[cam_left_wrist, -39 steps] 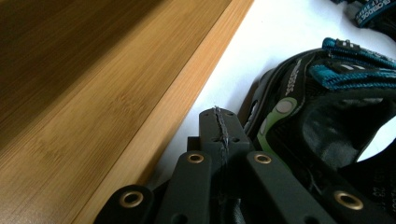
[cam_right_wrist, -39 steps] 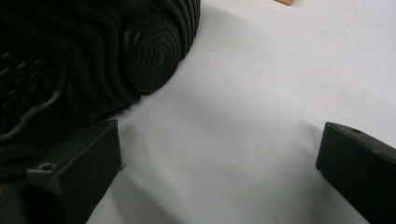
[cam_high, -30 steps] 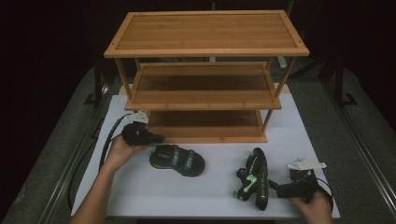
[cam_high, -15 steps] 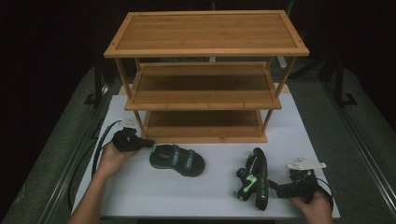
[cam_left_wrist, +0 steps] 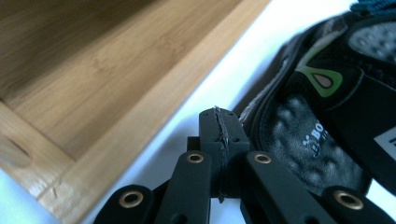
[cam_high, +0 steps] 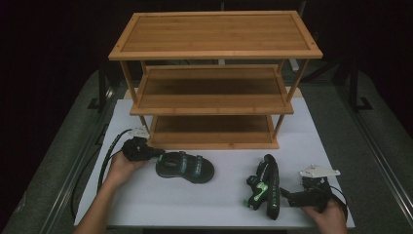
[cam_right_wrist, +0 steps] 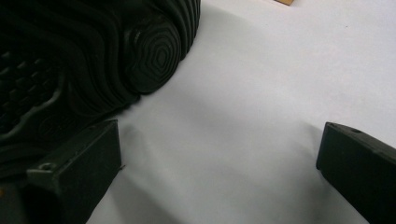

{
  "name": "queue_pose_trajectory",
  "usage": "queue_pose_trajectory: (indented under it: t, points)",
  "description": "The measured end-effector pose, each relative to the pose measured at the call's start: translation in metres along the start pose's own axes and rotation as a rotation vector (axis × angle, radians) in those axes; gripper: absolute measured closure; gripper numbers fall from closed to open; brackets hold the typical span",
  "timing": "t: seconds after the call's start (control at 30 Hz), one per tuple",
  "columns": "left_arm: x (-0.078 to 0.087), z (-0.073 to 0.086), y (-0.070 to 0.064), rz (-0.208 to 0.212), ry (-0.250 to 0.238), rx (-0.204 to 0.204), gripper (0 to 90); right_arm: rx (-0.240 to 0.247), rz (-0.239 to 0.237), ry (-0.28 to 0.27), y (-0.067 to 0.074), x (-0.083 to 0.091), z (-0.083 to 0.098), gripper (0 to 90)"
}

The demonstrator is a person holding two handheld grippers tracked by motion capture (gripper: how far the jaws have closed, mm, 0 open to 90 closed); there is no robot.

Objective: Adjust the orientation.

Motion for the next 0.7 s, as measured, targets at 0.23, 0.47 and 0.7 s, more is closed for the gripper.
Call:
queue_pose_trajectory:
  t: [0.23,0.47,0.7]
  points:
    - [0.011,0.01,-0.015,0.007,0.01,-0.013,90.0,0.001,0.0,0.0,0.0,0.0,0.0,0.0]
    - [0.019,0.02,-0.032,0.031,0.008,-0.016,90.0,0.0,0.0,0.001,0.0,0.0,0.0,0.0]
    - [0.024,0.028,-0.054,0.065,0.017,-0.031,90.0,-0.001,0.0,0.002,0.0,0.0,0.0,0.0]
Point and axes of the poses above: each handheld gripper's, and its own axes: x roughly backward along the jaws, z roughly out of its underside, y roughly to its left, the point moved 1 cm from there along -x, roughly forward along the jaws, and after that the axes turned 9 degrees about -y, right-handed, at the moved point
